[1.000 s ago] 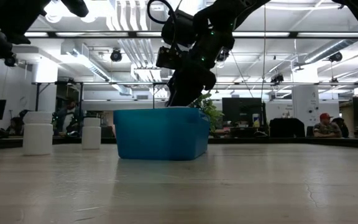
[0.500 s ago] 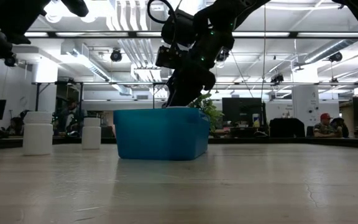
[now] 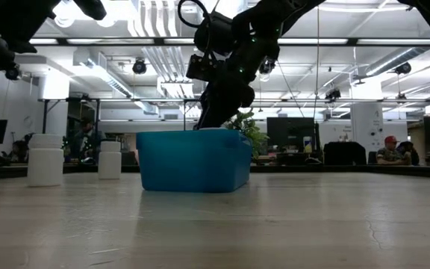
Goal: Pick and place pill bottles into a basket
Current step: Put the white medicine bottle into the blue bin
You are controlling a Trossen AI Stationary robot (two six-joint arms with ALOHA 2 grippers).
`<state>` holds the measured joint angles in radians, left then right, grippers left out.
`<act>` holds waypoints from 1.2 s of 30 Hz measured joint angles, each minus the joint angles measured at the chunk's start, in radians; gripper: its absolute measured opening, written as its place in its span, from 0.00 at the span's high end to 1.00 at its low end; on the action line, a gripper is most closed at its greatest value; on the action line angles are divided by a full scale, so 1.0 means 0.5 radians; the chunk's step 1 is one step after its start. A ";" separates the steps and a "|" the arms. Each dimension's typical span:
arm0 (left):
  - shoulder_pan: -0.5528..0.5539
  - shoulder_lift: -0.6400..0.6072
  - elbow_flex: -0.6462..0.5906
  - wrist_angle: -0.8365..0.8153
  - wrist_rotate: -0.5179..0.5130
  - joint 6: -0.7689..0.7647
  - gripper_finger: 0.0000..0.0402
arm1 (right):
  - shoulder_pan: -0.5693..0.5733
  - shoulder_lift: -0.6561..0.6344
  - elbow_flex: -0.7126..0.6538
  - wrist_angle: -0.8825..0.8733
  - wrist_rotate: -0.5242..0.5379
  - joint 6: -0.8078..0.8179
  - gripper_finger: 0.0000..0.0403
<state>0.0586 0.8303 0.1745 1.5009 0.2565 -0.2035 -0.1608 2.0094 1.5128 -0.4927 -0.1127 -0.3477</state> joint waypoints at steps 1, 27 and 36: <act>0.000 0.000 0.000 0.000 0.000 0.000 0.85 | 0.001 -0.001 0.015 -0.004 0.000 0.000 0.50; 0.011 -0.421 -0.182 -0.480 0.045 0.071 0.85 | 0.007 -0.665 -0.248 0.471 -0.584 0.173 0.66; 0.011 -0.664 -0.184 -0.868 0.020 0.148 0.85 | 0.002 -1.068 -0.919 1.240 -0.653 0.272 0.81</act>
<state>0.0643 0.4981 0.0826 1.0669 0.2665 -0.1296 -0.1596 1.4755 1.0532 0.1273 -0.4393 -0.2116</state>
